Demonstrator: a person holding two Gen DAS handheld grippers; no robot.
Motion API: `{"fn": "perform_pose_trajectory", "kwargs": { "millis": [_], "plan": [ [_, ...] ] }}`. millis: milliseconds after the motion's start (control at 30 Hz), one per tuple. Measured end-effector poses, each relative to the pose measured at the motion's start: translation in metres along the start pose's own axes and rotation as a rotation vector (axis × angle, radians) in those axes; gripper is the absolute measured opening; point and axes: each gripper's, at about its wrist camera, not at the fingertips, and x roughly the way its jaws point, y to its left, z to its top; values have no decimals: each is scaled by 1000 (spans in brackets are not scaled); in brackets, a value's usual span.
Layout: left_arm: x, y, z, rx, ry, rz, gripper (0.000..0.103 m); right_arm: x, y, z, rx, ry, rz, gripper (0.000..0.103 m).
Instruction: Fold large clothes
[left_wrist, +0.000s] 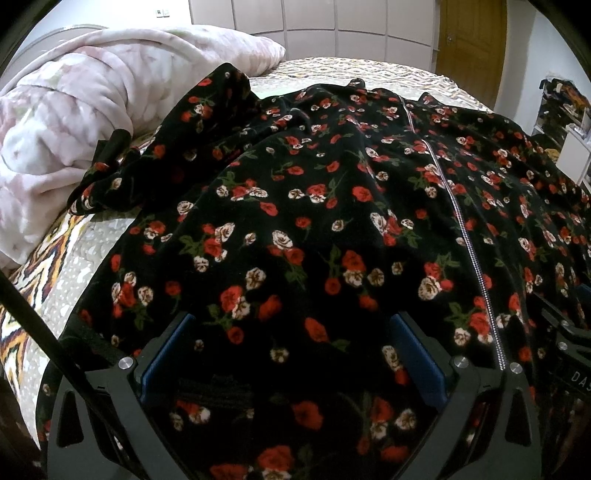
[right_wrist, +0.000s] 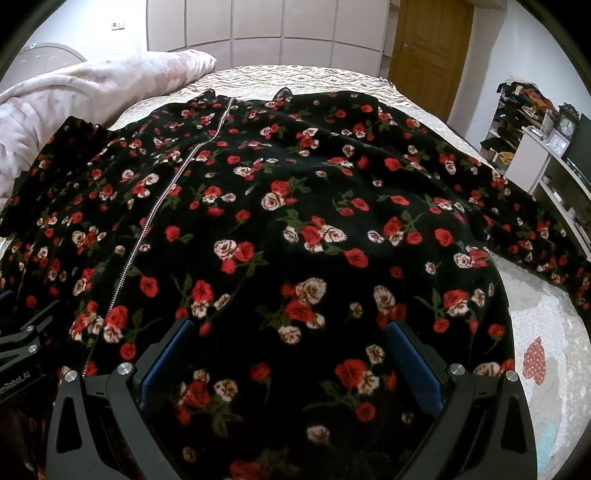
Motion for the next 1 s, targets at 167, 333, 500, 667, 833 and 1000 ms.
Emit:
{"fn": "perform_pose_trajectory", "kwargs": {
  "millis": [167, 333, 500, 667, 833, 1000],
  "plan": [
    [-1, 3, 0, -3, -3, -8, 103, -1, 2, 0, -10, 7, -13, 103],
    [-2, 3, -1, -9, -6, -17, 103, -1, 2, 0, -9, -1, -13, 103],
    [-1, 3, -1, -11, -3, -18, 103, -1, 3, -1, -6, -6, -10, 103],
    [-2, 3, -2, -6, -9, -11, 103, -1, 3, -1, -4, -9, -12, 103],
    [-1, 1, 1, -3, 17, -3, 103, -3, 3, -2, 1, -7, -7, 103],
    [2, -2, 3, 10, 28, 18, 103, -2, 7, -1, -4, -2, -17, 103]
  ]
}}
